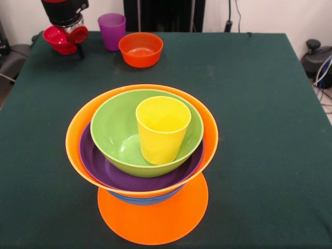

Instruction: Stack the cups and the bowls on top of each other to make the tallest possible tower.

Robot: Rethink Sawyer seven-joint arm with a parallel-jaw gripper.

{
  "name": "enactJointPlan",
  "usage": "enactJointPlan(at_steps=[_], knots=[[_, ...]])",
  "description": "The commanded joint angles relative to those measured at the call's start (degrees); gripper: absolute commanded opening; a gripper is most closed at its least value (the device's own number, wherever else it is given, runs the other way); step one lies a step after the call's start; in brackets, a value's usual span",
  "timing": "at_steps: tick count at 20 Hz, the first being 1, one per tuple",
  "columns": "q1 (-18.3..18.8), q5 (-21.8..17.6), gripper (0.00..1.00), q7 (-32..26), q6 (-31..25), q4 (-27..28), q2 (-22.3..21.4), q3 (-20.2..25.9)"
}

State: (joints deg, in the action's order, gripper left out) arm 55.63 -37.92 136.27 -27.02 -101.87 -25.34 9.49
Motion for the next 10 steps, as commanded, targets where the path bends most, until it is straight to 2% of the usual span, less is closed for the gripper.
enactJointPlan(at_steps=[1,8,9,10], knots=[[-1.8,-3.9,1.0,-5.1,3.5,3.6,2.2,2.7],[-1.9,-4.7,1.0,-5.6,4.4,4.4,3.2,2.9],[-2.2,-5.0,0.0,-5.2,4.8,4.2,3.1,2.7],[-2.3,-5.0,0.0,-5.1,4.8,4.1,3.0,2.7]])
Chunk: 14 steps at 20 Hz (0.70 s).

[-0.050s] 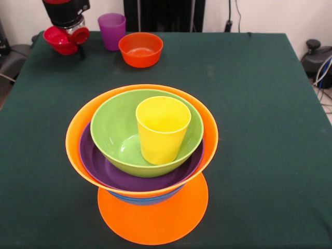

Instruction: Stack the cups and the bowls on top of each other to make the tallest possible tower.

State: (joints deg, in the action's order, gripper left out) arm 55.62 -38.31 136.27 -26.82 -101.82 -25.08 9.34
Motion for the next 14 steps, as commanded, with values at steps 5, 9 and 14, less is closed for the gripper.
enactJointPlan(at_steps=[5,9,14], knots=[[-2.7,-4.0,0.0,-5.1,3.9,3.5,2.3,3.3],[-2.7,-3.2,0.0,-5.6,2.9,3.2,1.5,3.8],[-1.4,-2.0,0.0,-6.5,2.1,1.2,-0.6,5.1]])
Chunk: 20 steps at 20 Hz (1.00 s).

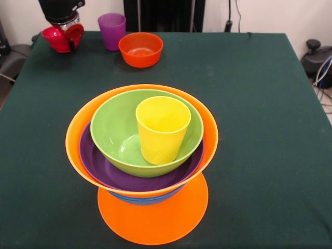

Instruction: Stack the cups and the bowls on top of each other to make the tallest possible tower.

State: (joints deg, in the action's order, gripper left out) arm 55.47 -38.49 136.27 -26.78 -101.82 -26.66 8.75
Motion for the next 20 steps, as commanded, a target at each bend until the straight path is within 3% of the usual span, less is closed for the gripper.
enactJointPlan(at_steps=[1,7,8,20], knots=[[-1.2,-1.7,0.0,-6.7,1.9,1.2,1.0,5.8],[-1.1,-2.2,0.0,-6.5,3.1,1.1,1.0,6.0],[-1.1,-2.4,1.0,-6.5,3.5,1.0,1.0,6.0],[-1.5,-2.2,1.0,-5.3,3.2,0.6,1.2,5.0]])
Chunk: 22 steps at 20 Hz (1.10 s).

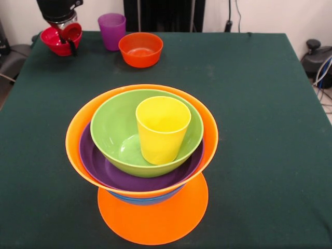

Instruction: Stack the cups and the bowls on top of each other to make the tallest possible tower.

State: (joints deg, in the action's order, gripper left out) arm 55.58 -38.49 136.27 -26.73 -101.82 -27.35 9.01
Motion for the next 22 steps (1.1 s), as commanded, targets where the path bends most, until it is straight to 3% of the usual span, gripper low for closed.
enactJointPlan(at_steps=[1,22], knots=[[-1.6,-2.2,1.0,-5.4,3.0,0.9,2.1,4.9],[-2.4,0.0,1.0,-6.1,-1.0,-0.7,-3.1,5.6]])
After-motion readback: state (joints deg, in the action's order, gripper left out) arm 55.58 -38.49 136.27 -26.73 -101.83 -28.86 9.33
